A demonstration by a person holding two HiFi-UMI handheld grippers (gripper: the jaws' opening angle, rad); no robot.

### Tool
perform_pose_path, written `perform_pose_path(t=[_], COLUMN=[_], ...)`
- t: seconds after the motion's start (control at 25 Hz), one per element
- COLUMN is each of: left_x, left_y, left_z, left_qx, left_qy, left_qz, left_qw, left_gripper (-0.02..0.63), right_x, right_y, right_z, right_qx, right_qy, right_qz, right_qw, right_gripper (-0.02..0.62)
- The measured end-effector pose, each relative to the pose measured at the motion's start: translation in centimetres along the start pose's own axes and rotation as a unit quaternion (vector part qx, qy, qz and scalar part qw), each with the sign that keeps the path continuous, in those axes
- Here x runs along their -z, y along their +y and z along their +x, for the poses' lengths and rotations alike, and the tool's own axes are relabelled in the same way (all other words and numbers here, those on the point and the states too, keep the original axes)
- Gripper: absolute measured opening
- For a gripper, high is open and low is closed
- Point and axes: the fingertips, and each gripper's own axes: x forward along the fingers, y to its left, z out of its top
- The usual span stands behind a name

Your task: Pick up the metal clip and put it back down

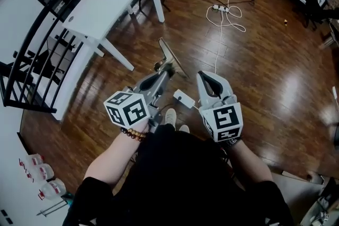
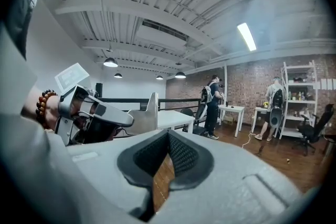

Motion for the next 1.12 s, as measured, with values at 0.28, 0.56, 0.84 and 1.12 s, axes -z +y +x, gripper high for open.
perform_pose_path(t=[0.28,0.56,0.84,1.12], left_x=[-1.7,-4.6,-8.6,-14.0], left_y=[3.3,8.2,15.5,21.8], left_z=[0.5,1.5,1.6,1.2], left_qx=[-0.017,-0.026,-0.041,-0.051], left_qy=[-0.016,-0.031,-0.045,-0.069], left_qz=[-0.019,-0.035,-0.053,-0.069], left_qw=[0.9996,0.9986,0.9967,0.9940], left_gripper=[0.023,0.023,0.023,0.023], right_x=[-0.6,-1.6,-3.5,-7.1], right_y=[0.1,0.3,2.4,4.9], right_z=[3.4,9.7,18.4,26.8], right_qx=[-0.017,-0.039,-0.074,-0.106], right_qy=[-0.004,0.006,0.015,0.020], right_qz=[-0.007,-0.019,-0.031,-0.063], right_qw=[1.000,0.999,0.997,0.992], right_gripper=[-0.008,-0.008,-0.008,-0.008])
